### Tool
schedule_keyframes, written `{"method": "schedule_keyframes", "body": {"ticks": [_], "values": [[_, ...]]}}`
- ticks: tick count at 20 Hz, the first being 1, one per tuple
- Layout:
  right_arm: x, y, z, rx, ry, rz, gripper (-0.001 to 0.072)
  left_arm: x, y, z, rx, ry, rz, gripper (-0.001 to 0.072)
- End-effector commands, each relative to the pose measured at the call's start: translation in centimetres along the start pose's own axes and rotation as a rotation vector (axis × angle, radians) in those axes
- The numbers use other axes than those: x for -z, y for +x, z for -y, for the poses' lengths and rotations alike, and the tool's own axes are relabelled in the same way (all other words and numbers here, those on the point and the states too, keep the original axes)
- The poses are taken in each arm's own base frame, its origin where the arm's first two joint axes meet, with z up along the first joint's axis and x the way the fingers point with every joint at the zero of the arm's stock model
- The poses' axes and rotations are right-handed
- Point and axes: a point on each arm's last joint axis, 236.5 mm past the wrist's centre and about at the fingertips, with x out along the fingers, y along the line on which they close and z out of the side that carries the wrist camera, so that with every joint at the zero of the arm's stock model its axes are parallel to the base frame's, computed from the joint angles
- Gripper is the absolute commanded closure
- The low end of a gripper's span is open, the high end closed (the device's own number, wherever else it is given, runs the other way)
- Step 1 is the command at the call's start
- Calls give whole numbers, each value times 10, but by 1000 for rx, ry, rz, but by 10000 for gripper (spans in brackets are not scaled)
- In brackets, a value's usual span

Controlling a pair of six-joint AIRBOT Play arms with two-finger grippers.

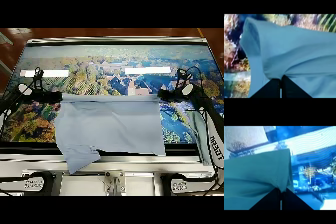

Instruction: Fold the shirts.

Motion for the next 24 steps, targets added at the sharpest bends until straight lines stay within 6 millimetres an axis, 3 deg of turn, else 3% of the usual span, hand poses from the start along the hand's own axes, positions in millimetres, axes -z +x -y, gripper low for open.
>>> {"method": "schedule_keyframes", "body": {"ticks": [1, 8, 9, 10, 11, 12, 14, 16, 19, 22, 24], "values": [[46, -6, 7, -5, 18, -199, 637, 48, -7, -11, 3, 10, -207, 671], [69, 0, -11, -39, 92, -293, 637, 82, 10, -2, 16, -103, -352, 670], [71, -1, -11, -38, 110, -303, 603, 85, 10, -2, 18, -106, -366, 627], [71, -2, -12, -38, 130, -304, 398, 89, 7, 0, 23, -104, -386, 437], [72, -4, -12, -40, 134, -313, 92, 95, 1, 2, 30, -100, -425, 160], [74, -10, -14, -43, 125, -332, 34, 99, -7, 0, 24, -89, -457, 31], [81, -32, -3, -12, 58, -390, 34, 105, -33, -11, -4, -64, -528, 30], [103, -71, 34, 112, 15, -502, 34, 105, -64, -21, -10, -88, -527, 30], [138, -126, 68, 147, 55, -639, 35, 119, -98, -8, 99, -136, -474, 30], [169, -147, 85, 101, 137, -642, 35, 192, -109, -17, 116, -206, -531, 29], [181, -147, 89, 66, 207, -579, 35, 232, -107, -15, 175, -286, -536, 30]]}}
